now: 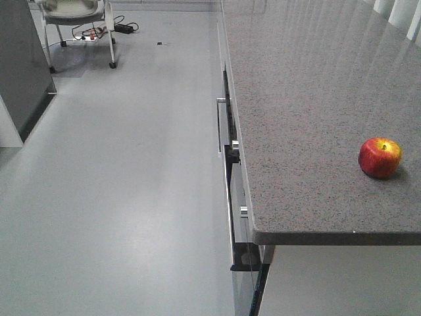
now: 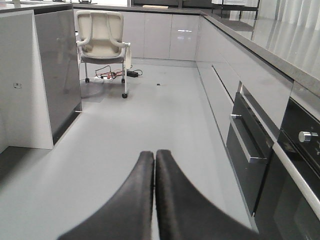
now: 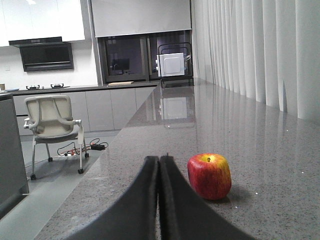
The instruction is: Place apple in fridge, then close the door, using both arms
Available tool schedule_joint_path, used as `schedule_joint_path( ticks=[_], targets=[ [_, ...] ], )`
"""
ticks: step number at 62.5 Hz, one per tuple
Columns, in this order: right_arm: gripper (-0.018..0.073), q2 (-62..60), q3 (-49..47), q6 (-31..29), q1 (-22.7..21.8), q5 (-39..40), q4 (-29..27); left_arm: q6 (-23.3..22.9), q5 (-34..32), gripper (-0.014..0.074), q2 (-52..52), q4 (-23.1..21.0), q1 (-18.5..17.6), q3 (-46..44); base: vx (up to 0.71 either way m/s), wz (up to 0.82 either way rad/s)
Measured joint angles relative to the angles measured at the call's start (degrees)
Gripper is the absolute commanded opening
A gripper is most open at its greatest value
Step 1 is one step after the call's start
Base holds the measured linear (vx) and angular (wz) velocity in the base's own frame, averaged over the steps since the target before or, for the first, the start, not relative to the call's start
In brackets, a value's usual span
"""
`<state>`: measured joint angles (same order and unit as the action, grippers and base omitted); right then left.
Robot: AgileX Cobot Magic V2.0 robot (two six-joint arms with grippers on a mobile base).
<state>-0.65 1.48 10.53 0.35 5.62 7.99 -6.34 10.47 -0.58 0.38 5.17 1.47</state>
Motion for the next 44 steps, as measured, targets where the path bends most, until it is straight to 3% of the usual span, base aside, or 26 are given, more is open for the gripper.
schedule_joint_path(
  ticks=[44],
  targets=[
    [-0.0006,0.0,0.0,0.0,0.0,0.0,0.0,0.0,0.0,-0.0006,0.0,0.0,0.0,0.0,0.00,0.00]
  ],
)
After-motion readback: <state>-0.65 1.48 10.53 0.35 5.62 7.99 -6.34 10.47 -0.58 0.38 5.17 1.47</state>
